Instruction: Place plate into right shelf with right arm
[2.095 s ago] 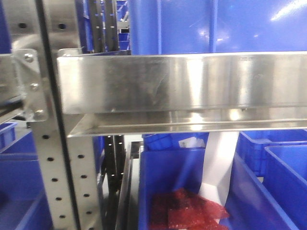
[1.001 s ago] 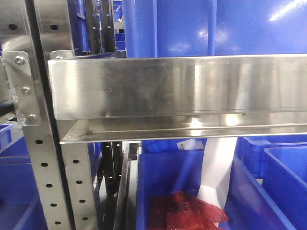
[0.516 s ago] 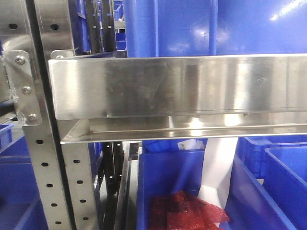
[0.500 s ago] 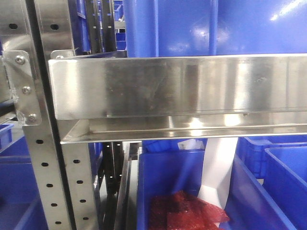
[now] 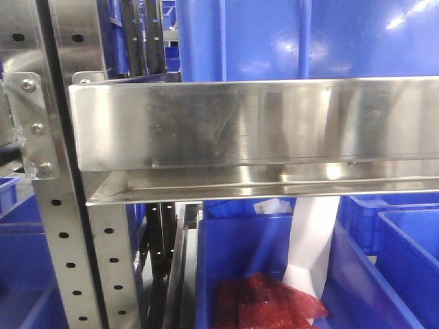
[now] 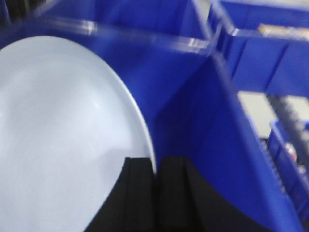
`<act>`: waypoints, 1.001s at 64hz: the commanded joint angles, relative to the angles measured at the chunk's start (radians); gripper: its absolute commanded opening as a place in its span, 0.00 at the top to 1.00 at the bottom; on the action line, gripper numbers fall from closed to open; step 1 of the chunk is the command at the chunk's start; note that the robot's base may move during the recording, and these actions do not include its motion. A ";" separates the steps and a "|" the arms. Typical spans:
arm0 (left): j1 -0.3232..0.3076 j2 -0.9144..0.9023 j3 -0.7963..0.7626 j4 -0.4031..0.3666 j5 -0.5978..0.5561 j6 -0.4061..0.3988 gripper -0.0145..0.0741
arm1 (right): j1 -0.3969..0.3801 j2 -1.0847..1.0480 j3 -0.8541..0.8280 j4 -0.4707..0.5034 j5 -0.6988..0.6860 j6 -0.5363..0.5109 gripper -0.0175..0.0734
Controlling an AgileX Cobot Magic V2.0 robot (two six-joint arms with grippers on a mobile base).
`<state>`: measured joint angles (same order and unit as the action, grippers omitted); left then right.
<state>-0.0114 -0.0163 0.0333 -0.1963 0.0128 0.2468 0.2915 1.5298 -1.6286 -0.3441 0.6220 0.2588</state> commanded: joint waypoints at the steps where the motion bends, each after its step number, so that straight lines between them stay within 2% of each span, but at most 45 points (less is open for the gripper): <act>1: 0.001 -0.011 0.008 -0.002 -0.085 -0.002 0.89 | -0.005 -0.012 -0.038 -0.020 -0.097 -0.002 0.73; 8: 0.001 -0.011 0.008 -0.002 -0.085 -0.002 0.89 | -0.005 0.013 -0.038 -0.020 -0.098 -0.002 0.71; 14: 0.001 -0.011 0.008 -0.002 -0.085 -0.002 0.89 | -0.005 0.024 -0.038 -0.020 -0.088 -0.002 0.61; 28: 0.001 -0.011 0.008 -0.002 -0.085 -0.002 0.89 | -0.005 0.018 -0.038 -0.012 -0.056 -0.001 0.18; 32: 0.001 -0.011 0.008 -0.002 -0.085 -0.002 0.89 | -0.005 0.007 -0.038 -0.012 -0.049 -0.001 0.11; 40: 0.001 -0.011 0.008 -0.002 -0.085 -0.002 0.89 | -0.005 -0.045 -0.038 -0.001 -0.045 -0.001 0.14; 45: 0.001 -0.011 0.008 -0.002 -0.085 -0.002 0.89 | -0.005 -0.087 -0.038 0.036 -0.045 -0.001 0.16; 51: 0.001 -0.011 0.008 -0.002 -0.085 -0.002 0.89 | -0.005 -0.157 -0.036 0.085 -0.028 -0.001 0.23; 56: 0.001 -0.011 0.008 -0.002 -0.085 -0.002 0.89 | -0.004 -0.220 -0.026 0.118 0.000 -0.002 0.36; 64: 0.001 -0.011 0.008 -0.002 -0.085 -0.002 0.89 | -0.004 -0.353 0.051 0.119 0.016 -0.018 0.61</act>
<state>-0.0114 -0.0163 0.0333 -0.1963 0.0128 0.2468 0.2915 1.2801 -1.5963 -0.2184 0.6928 0.2565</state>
